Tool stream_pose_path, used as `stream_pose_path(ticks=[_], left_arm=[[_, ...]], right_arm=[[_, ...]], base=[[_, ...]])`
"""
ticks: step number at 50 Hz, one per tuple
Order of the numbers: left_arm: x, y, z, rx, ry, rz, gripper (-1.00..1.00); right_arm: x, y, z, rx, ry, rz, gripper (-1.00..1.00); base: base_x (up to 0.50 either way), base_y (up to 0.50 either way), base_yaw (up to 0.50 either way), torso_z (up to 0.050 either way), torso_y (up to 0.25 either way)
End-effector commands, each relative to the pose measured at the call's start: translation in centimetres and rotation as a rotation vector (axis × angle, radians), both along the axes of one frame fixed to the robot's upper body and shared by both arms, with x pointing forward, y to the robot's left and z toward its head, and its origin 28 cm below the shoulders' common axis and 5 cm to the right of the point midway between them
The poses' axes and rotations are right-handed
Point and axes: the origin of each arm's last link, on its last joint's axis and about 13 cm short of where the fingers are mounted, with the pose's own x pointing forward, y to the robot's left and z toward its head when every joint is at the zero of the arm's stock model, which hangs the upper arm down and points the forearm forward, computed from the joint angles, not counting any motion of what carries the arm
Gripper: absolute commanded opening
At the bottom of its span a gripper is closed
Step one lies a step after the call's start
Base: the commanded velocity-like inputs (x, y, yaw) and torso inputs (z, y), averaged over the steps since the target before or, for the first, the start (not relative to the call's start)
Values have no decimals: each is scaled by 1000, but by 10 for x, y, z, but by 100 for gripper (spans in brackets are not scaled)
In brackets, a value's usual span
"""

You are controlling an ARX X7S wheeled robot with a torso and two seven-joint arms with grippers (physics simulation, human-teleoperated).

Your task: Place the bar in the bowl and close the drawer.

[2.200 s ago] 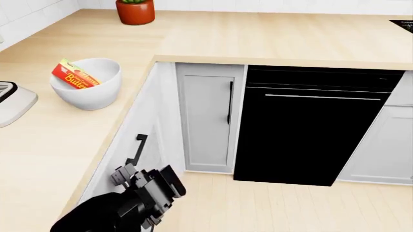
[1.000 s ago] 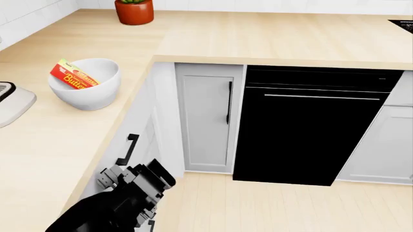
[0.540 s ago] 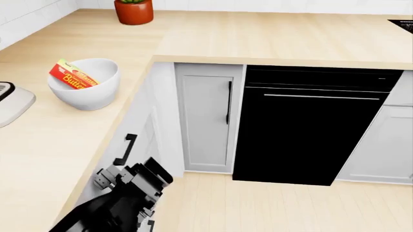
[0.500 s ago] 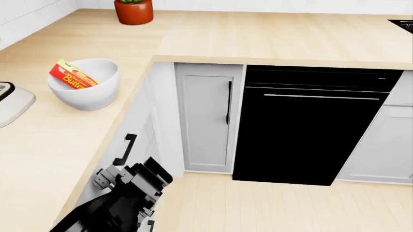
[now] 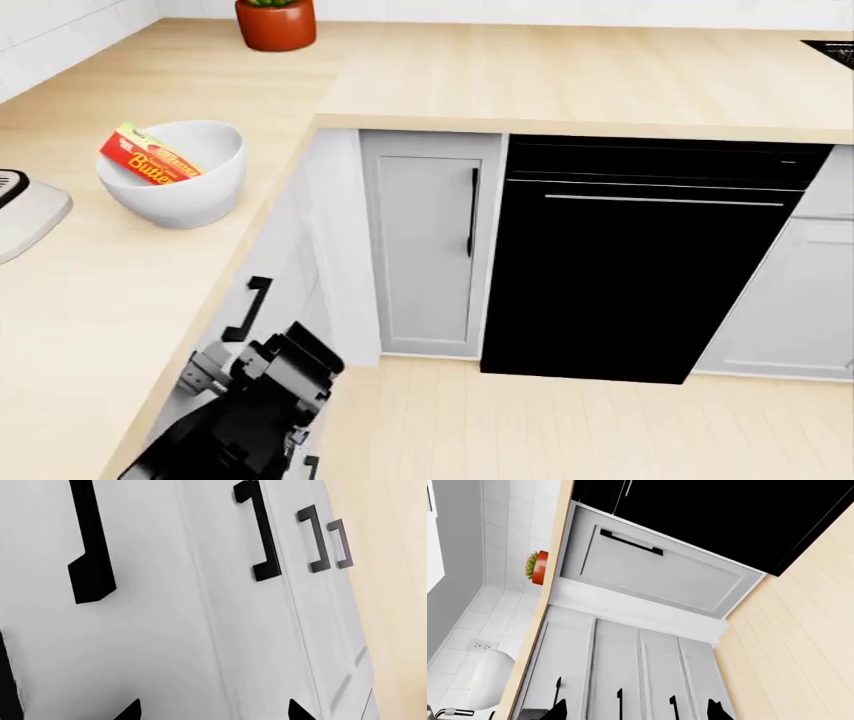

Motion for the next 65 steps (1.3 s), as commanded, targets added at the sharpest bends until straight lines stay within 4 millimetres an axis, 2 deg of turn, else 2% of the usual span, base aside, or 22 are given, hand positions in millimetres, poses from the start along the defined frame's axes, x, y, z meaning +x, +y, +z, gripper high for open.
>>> stream_pose_path(ticks=[1, 43, 65], left_arm=[[-6, 17, 0, 254, 20, 5, 100], [-8, 27, 2, 289, 26, 65, 100], [-12, 33, 5, 434, -8, 145, 100]], right_arm=[[-1, 1, 0, -1, -2, -1, 100], [-3, 3, 1, -5, -7, 4, 100], [-1, 3, 2, -7, -6, 5, 100]], base=[[0, 0, 0, 0, 0], [0, 0, 0, 0, 1], [0, 0, 0, 1, 1]])
